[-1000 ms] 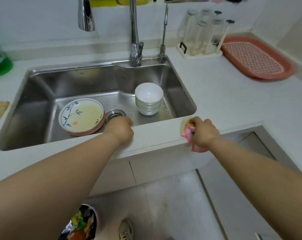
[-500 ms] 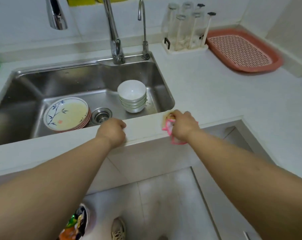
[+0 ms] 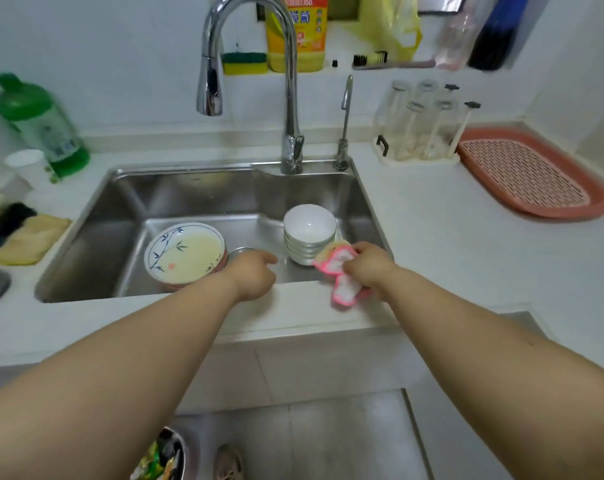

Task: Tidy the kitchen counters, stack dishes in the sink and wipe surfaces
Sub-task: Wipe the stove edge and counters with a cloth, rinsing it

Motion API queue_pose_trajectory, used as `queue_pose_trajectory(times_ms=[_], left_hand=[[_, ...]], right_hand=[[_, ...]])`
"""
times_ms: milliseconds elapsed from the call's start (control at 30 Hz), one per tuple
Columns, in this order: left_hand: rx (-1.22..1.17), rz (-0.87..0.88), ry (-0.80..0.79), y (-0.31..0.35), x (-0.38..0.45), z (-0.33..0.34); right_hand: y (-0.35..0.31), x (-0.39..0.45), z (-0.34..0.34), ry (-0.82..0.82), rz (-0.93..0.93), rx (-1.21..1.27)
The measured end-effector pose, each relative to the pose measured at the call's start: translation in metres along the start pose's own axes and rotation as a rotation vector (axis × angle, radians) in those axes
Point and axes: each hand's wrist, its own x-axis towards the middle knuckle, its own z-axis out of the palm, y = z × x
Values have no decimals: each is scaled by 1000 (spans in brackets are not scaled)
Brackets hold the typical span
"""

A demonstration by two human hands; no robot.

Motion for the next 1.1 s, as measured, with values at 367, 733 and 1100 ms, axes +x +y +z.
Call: queue_pose_trajectory(times_ms=[367,733,1100], left_hand=[[-882,-113,-125,-46,62,-117],[-863,-107,8,-68,145,-173],[-1066,-173,63,-45,181,-183]], right_hand=[[-148,58,92,-381,-62,398],[-194,165,44,348,-95,-40],[-200,200,20,287,-90,-587]])
